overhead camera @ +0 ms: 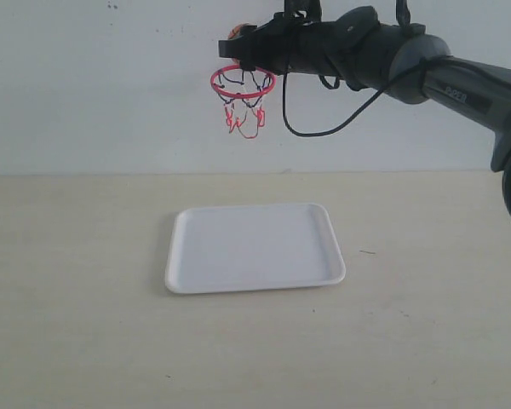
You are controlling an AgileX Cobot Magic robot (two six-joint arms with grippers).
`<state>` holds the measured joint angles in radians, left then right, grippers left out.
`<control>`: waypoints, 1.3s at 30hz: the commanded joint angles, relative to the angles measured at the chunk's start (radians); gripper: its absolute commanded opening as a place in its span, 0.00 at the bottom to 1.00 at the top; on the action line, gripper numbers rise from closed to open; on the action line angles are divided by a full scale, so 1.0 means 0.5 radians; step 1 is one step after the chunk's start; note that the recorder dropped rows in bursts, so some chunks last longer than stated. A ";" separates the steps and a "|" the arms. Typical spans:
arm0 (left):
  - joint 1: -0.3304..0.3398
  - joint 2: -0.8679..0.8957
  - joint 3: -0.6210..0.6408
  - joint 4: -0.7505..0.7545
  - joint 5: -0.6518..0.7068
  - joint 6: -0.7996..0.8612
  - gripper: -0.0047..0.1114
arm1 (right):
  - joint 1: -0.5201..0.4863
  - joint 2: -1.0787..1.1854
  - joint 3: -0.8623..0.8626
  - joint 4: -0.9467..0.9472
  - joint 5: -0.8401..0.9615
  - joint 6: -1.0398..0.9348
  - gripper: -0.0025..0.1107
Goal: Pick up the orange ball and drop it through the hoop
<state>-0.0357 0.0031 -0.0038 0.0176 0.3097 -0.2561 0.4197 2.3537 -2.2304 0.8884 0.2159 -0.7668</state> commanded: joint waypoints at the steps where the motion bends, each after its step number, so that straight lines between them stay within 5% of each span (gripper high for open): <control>1: 0.006 -0.006 0.008 0.003 -0.008 -0.011 0.08 | -0.008 -0.013 -0.007 -0.014 -0.019 -0.005 0.50; 13: 0.006 -0.006 0.008 0.003 -0.008 -0.011 0.08 | -0.008 -0.013 -0.007 -0.029 -0.035 -0.005 0.53; 19: 0.006 -0.006 0.008 0.003 -0.008 -0.011 0.08 | -0.008 -0.013 -0.007 -0.042 -0.053 -0.005 0.67; 32: 0.006 -0.006 0.008 0.003 -0.008 -0.011 0.08 | -0.008 -0.017 -0.007 -0.071 0.027 0.003 0.66; 36: 0.006 -0.006 0.008 0.003 -0.008 -0.011 0.08 | -0.040 -0.059 -0.007 -0.085 0.204 0.107 0.51; 39: 0.006 -0.006 0.008 0.003 -0.008 -0.011 0.08 | -0.136 -0.107 -0.007 -0.095 0.514 0.201 0.21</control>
<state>-0.0357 0.0031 -0.0038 0.0176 0.3097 -0.2561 0.3968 2.3377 -2.2304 0.8528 0.3758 -0.6985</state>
